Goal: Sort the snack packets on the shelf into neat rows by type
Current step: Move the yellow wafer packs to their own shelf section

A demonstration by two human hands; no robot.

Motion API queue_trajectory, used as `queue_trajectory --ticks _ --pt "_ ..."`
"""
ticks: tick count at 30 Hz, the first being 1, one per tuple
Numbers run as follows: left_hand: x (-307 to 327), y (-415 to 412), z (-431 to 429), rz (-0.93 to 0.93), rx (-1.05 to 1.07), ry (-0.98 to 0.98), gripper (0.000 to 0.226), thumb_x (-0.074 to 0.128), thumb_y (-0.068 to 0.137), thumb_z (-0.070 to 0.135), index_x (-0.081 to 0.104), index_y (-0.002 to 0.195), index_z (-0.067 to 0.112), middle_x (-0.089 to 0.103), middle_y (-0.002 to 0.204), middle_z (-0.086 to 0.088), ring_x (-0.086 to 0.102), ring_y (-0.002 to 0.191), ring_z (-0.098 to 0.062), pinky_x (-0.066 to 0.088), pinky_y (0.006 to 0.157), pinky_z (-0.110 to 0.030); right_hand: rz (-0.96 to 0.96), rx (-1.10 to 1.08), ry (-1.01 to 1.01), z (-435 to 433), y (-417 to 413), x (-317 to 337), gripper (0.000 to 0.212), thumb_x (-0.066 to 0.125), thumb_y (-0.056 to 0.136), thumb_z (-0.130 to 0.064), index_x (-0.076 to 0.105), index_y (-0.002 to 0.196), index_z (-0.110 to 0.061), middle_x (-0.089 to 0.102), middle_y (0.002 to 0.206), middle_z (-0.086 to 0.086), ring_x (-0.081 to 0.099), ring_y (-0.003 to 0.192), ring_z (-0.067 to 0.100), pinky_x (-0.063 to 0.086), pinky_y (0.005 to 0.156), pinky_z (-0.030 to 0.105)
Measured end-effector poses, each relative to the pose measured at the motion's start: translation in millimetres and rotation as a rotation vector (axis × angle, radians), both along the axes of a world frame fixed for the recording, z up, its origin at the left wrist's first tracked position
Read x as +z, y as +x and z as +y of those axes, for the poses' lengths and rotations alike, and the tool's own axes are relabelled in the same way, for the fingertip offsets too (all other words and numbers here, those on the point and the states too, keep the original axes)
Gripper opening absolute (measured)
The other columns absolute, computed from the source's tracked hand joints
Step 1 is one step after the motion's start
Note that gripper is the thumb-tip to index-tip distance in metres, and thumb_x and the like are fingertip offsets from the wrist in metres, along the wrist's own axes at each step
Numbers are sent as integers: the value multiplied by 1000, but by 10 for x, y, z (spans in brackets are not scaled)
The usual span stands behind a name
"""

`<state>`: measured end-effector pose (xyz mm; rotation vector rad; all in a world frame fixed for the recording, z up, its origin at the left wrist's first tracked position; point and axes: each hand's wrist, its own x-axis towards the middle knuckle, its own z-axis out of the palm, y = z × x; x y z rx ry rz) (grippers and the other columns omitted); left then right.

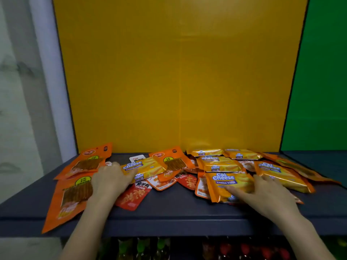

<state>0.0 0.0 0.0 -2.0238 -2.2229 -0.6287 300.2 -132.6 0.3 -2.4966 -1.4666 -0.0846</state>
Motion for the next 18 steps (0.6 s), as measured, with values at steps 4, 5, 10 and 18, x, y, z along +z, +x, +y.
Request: queue_trajectory --ticks 4,5,10,18 --pt "-67 4 113 30 5 -112 84 34 79 75 46 129 7 54 128 -14 49 119 -30 43 92 -36 12 -11 -52 35 58 20 108 26 55 -90 43 132 -15 49 137 7 43 128 26 40 99 35" --pt "-80 13 158 8 -6 -117 87 33 78 77 46 128 8 54 129 -14 49 119 -29 43 92 -36 34 4 -60 53 57 27 110 24 52 -90 43 131 -16 51 136 6 45 127 25 40 98 35" --pt "-76 57 323 -121 -48 -116 86 38 75 77 46 124 7 56 126 -14 50 118 -30 43 92 -38 190 12 -60 103 71 57 112 40 56 -88 28 142 -18 43 144 6 45 129 26 42 98 38" --pt "9 152 382 -559 -188 -86 94 77 66 47 31 134 3 49 133 -15 50 119 -32 43 89 -40 310 63 37 173 88 58 128 55 45 -83 8 149 -25 38 149 1 42 132 26 40 100 38"
